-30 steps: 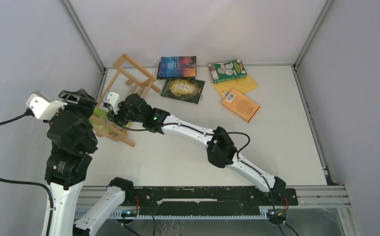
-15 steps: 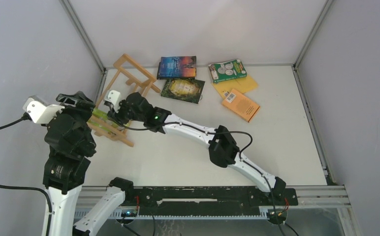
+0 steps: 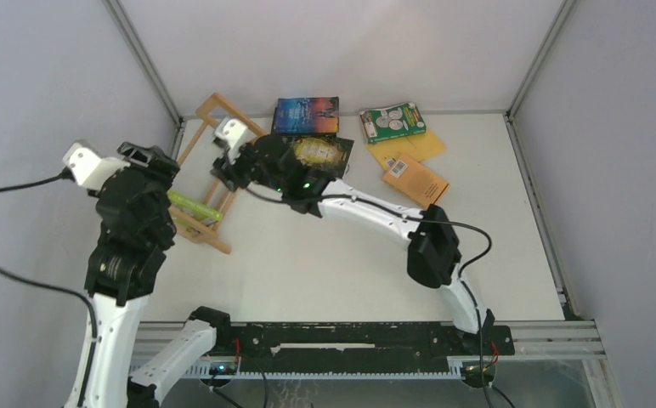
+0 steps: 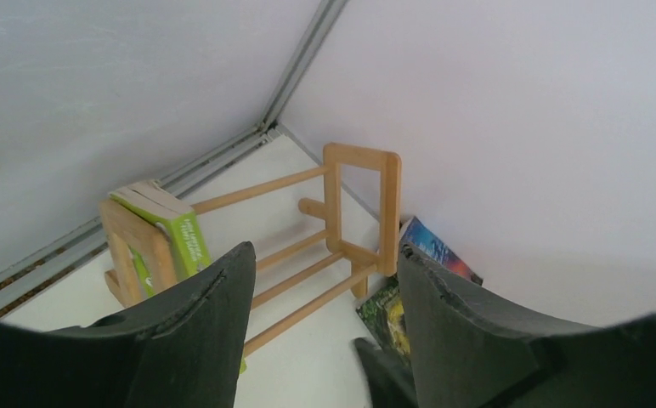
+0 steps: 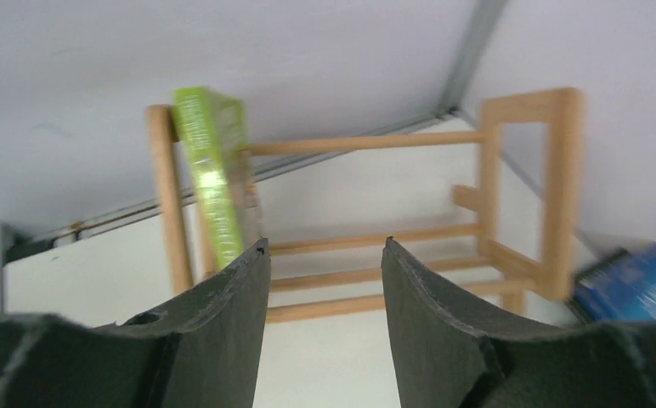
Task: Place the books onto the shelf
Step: Place the book on the shelf, then pick up the book from the center of the board.
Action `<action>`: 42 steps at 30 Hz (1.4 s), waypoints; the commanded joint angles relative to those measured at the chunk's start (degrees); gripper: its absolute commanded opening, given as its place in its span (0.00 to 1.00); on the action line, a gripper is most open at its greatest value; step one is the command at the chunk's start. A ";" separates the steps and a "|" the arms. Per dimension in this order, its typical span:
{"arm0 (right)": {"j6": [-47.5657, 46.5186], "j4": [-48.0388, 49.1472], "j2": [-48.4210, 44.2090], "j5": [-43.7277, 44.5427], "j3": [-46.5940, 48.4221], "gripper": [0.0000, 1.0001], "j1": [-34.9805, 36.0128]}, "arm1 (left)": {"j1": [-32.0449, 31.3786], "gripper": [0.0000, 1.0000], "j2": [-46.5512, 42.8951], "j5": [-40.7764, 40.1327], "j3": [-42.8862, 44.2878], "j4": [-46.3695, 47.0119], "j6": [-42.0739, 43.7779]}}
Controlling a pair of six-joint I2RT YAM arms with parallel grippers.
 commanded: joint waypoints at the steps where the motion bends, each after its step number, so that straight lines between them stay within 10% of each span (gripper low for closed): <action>1: 6.94 4.28 -7.91 8.76 -6.21 0.58 -6.92 | 0.19 0.67 5.53 6.19 2.25 3.38 -1.43; 22: 35.80 3.96 1.34 -1.44 -7.02 0.76 -36.17 | -1.36 0.72 53.50 29.02 27.31 7.70 -8.18; 42: 42.83 3.78 22.67 -9.81 16.54 0.87 -40.14 | 3.09 0.73 85.70 43.99 49.10 12.43 -26.79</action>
